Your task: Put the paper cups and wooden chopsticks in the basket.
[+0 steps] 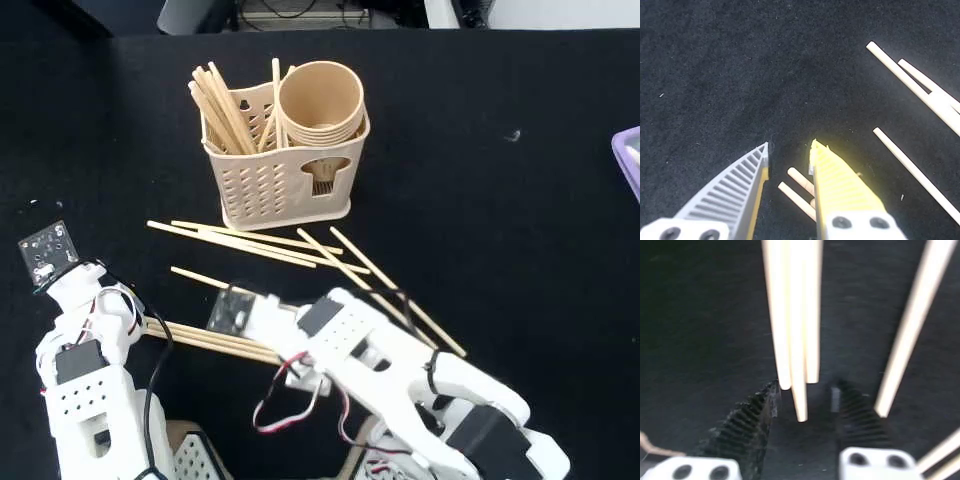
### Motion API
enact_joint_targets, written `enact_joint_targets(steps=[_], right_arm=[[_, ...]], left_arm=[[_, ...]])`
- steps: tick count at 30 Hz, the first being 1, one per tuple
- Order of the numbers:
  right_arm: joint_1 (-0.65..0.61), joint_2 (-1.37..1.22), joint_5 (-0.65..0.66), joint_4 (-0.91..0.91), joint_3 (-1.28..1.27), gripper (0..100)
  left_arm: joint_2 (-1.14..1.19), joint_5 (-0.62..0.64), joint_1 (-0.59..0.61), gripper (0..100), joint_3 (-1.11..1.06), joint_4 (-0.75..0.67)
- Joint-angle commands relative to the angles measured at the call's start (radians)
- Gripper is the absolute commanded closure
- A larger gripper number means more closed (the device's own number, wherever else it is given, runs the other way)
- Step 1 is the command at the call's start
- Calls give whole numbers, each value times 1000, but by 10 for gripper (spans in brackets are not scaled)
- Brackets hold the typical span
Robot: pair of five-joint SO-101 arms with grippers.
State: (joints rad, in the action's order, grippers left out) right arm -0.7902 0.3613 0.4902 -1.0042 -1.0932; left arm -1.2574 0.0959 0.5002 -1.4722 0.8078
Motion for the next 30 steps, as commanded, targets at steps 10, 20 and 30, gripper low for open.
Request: enact_joint_targets(steps=[10, 20, 30], right_arm=[[381, -16, 169, 40, 102, 988], [158, -16, 71, -138, 216, 828], [-124, -27, 6, -74, 272, 836]], left_arm=[[-9, 8, -7, 855, 7, -17], [-9, 8, -7, 855, 7, -17], [-9, 8, -7, 855, 7, -17]])
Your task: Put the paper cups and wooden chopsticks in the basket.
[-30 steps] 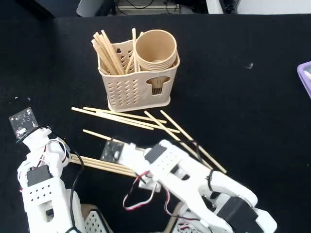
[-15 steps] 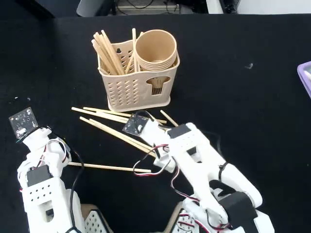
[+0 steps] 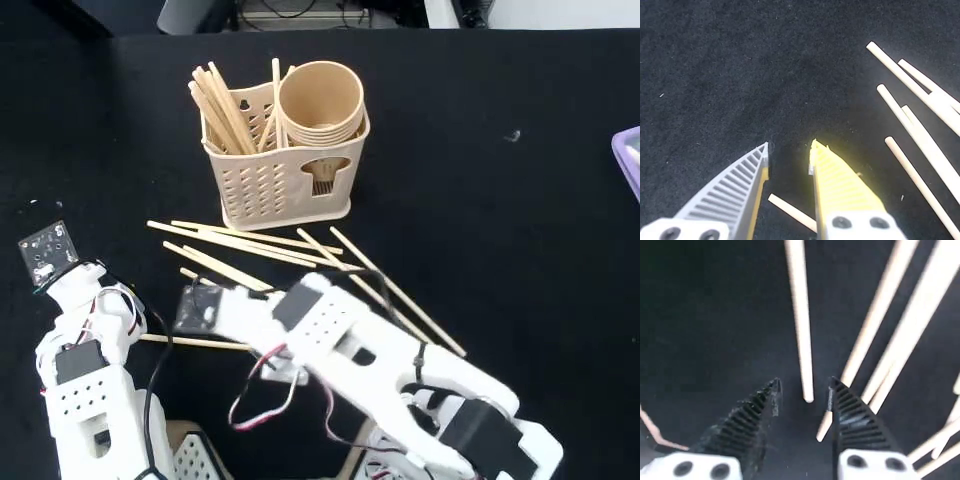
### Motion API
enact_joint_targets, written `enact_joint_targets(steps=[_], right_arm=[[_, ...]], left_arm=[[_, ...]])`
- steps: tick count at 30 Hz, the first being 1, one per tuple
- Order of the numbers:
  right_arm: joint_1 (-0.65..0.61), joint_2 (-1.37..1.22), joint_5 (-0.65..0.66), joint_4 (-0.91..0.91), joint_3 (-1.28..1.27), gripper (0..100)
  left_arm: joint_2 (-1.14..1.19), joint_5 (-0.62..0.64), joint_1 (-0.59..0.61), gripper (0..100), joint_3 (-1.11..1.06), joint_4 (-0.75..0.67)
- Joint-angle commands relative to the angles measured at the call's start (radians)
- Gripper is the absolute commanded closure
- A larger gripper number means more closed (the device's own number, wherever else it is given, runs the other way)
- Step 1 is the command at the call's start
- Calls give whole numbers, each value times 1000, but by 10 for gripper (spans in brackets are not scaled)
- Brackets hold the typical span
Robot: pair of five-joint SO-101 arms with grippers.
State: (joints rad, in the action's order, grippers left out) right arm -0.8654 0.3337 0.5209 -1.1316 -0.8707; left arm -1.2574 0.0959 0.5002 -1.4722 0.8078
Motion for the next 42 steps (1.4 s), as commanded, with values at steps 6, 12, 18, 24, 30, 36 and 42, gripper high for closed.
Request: enact_joint_targets(steps=[6, 12, 18, 24, 30, 36, 42], right_arm=[[-49, -94, -26, 63, 88, 793], [-49, -254, -48, 58, 194, 793], [-49, -334, -46, 60, 225, 798], [-21, -351, -37, 58, 222, 992], [144, -344, 61, 35, 237, 988], [304, -340, 100, 25, 286, 988], [307, -220, 97, -11, 289, 987]], left_arm=[[-9, 8, -7, 855, 7, -17], [-9, 8, -5, 855, 7, -17], [-9, 8, -4, 855, 7, -14], [-9, -21, -4, 855, 8, -11], [-9, -34, -4, 855, 8, -9], [-9, -34, -4, 855, 8, -9], [-9, -35, -4, 855, 8, -11]])
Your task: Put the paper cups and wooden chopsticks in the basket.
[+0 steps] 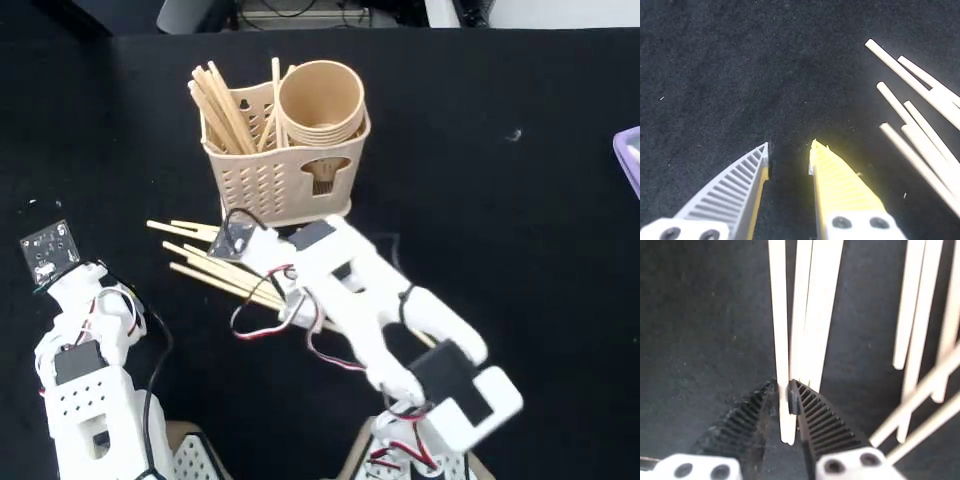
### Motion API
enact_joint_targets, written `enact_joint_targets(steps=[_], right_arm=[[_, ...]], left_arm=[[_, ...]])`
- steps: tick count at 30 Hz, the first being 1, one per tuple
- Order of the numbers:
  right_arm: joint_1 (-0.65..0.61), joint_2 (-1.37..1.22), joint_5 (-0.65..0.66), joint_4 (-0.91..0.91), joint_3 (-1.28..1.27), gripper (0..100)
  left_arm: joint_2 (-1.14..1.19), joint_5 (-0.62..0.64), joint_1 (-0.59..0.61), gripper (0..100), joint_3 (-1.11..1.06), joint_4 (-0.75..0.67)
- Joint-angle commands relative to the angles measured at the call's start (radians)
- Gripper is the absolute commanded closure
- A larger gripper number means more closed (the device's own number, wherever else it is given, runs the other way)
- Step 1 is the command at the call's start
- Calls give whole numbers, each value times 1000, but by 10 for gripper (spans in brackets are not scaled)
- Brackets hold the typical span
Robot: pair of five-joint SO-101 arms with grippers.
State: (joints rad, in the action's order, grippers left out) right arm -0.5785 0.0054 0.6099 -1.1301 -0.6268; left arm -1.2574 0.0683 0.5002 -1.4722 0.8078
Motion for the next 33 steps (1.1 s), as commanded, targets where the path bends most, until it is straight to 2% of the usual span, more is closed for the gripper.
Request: enact_joint_targets(steps=[1, 3, 9, 19, 21, 23, 33], right_arm=[[20, 122, 6, -11, 42, 986], [18, 125, 6, -9, 42, 975], [17, 62, 6, 9, 41, 814], [17, -47, 5, 89, 47, 872], [17, -42, 5, 84, 47, 929], [17, -7, 5, 77, 47, 992], [18, 335, 5, -54, 13, 988]], left_arm=[[-9, -8, -4, 855, 8, -12], [-9, -8, -4, 855, 8, -12], [-9, -9, -4, 855, 8, -9], [-9, -11, -4, 855, 8, -9], [-9, -11, -4, 855, 8, -9], [-9, -11, -4, 855, 8, -9], [-9, -11, -4, 855, 8, -9]])
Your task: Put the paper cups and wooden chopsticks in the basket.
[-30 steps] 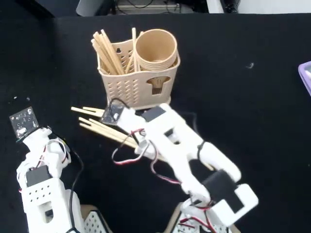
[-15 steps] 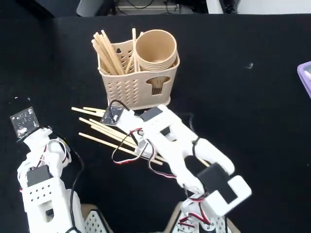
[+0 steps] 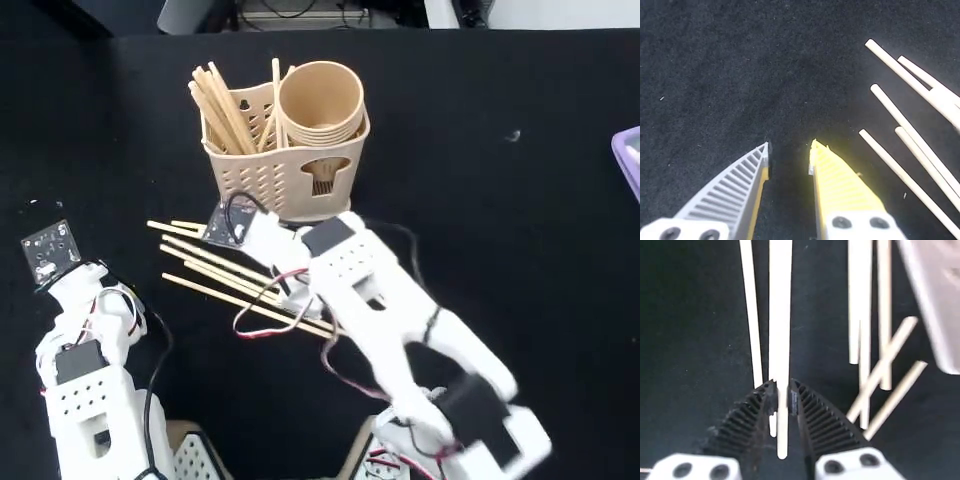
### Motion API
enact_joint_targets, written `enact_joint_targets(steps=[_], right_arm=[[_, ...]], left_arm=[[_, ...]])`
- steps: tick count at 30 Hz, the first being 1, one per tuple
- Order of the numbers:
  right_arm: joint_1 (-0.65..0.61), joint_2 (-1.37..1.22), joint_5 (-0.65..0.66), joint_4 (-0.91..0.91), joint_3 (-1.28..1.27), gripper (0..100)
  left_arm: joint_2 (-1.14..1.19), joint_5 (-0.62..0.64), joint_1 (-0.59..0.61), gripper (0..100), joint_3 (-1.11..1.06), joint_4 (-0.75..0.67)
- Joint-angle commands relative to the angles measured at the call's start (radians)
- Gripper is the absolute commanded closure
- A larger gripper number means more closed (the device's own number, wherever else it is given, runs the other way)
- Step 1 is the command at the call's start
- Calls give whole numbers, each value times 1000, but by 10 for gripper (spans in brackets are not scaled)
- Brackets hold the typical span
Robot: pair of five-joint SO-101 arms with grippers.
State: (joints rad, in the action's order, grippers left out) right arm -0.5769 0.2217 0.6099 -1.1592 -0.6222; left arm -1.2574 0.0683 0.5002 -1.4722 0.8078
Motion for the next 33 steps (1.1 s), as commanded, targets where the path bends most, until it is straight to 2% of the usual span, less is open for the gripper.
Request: enact_joint_targets(steps=[1, 11, 17, 19, 25, 33], right_arm=[[17, 119, 5, -21, -5, 988], [17, -76, -20, 169, -153, 973], [15, -117, -51, 172, -116, 768], [5, -117, -54, 175, -110, 737], [-49, -127, -57, 181, -38, 773], [-51, -219, -75, 247, -2, 791]], left_arm=[[-9, -11, -4, 855, 8, -9], [-9, -11, -4, 855, 8, -9], [-9, -11, -4, 855, 8, -9], [-9, -11, -4, 855, 8, -9], [-9, -11, -4, 855, 8, -9], [-9, -11, -4, 855, 8, -9]])
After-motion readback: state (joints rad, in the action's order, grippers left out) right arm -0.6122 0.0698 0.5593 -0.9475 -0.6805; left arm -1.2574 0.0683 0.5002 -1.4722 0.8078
